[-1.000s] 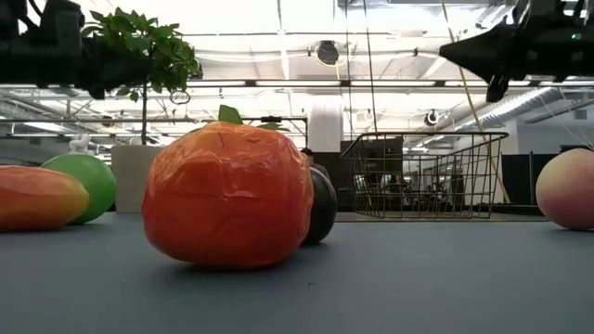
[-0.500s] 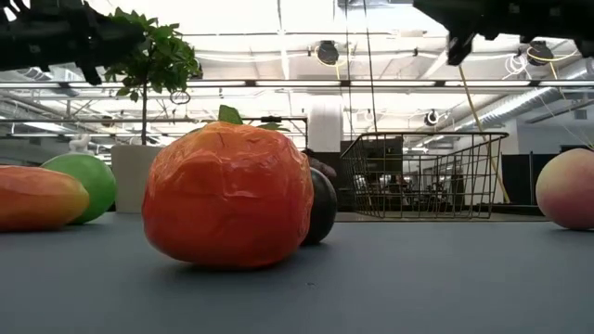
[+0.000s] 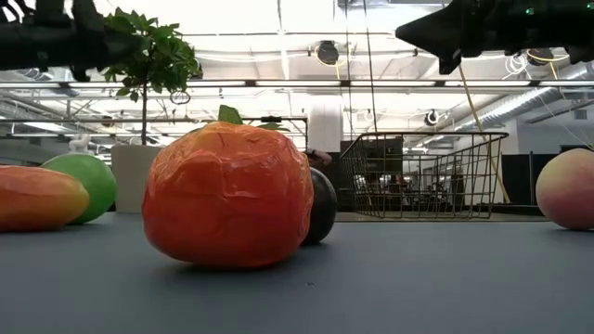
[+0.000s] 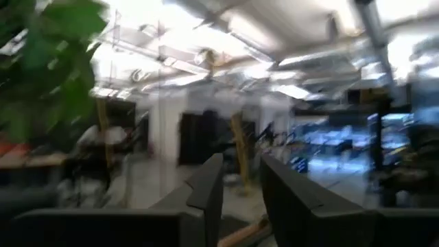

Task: Build produce basket
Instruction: Put the bottom right black plum into the gold wire basket

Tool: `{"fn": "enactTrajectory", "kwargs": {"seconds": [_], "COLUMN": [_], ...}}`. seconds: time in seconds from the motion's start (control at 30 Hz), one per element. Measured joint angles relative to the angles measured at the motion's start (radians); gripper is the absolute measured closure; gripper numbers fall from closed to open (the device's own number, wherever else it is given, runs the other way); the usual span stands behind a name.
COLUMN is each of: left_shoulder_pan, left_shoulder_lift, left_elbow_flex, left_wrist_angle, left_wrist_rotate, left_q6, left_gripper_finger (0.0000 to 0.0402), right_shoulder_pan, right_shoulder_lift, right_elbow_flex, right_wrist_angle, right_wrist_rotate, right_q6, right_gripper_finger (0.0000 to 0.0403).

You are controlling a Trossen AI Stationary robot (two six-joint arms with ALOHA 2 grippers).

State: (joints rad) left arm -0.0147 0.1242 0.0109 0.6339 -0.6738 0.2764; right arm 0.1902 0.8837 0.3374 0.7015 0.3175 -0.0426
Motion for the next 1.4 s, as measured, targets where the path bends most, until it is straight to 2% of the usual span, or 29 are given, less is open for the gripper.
{"fn": "enactTrajectory", "kwargs": {"seconds": [0.1, 0.17, 0.27, 0.37, 0.47, 0.57, 0.7, 0.8, 0.9, 1.07, 1.2, 1.3, 1.4], "left_shoulder_pan": [0.02, 0.035, 0.052, 0.062, 0.075, 0.085, 0.079, 0.078, 0.078, 0.079, 0.091, 0.119, 0.14], "left_shoulder_lift": [0.0, 0.0, 0.0, 0.0, 0.0, 0.0, 0.0, 0.0, 0.0, 0.0, 0.0, 0.0, 0.0], "left_elbow_flex": [0.0, 0.0, 0.0, 0.0, 0.0, 0.0, 0.0, 0.0, 0.0, 0.0, 0.0, 0.0, 0.0], "left_wrist_angle": [-0.003, 0.011, 0.069, 0.14, 0.125, 0.019, -0.176, -0.251, -0.199, -0.06, -0.043, -0.039, -0.062], "left_wrist_rotate": [-0.055, -0.085, -0.088, -0.087, -0.087, -0.087, -0.053, -0.044, -0.044, -0.002, -0.01, -0.016, -0.016], "left_q6": [-0.039, -0.038, -0.023, -0.019, 0.013, 0.012, -0.087, -0.153, -0.165, -0.086, -0.042, -0.008, -0.036], "left_gripper_finger": [0.0305, 0.0305, 0.0305, 0.0305, 0.0305, 0.0305, 0.0305, 0.0305, 0.0305, 0.0305, 0.0305, 0.0305, 0.0305], "right_shoulder_pan": [0.006, 0.024, 0.055, 0.085, 0.111, 0.128, 0.155, 0.162, 0.172, 0.169, 0.167, 0.148, 0.116], "right_shoulder_lift": [0.0, -0.002, -0.001, -0.017, -0.017, -0.001, 0.035, 0.066, 0.091, 0.089, 0.089, 0.09, 0.107], "right_elbow_flex": [0.0, 0.0, 0.0, 0.001, 0.001, 0.001, 0.001, 0.001, 0.001, 0.001, -0.004, -0.004, -0.008], "right_wrist_angle": [0.073, 0.113, 0.217, 0.276, 0.243, 0.227, 0.182, 0.216, 0.251, 0.255, 0.252, 0.248, 0.252], "right_wrist_rotate": [-0.015, -0.062, -0.11, -0.109, -0.054, 0.043, 0.053, 0.111, 0.127, 0.149, 0.323, 0.39, 0.343], "right_q6": [0.005, 0.009, -0.084, -0.143, -0.128, -0.078, -0.048, -0.021, -0.001, -0.097, -0.102, -0.175, -0.05], "right_gripper_finger": [0.0362, 0.0352, 0.0336, 0.0322, 0.0313, 0.0304, 0.0297, 0.0296, 0.0296, 0.0296, 0.0296, 0.0295, 0.0295]}}
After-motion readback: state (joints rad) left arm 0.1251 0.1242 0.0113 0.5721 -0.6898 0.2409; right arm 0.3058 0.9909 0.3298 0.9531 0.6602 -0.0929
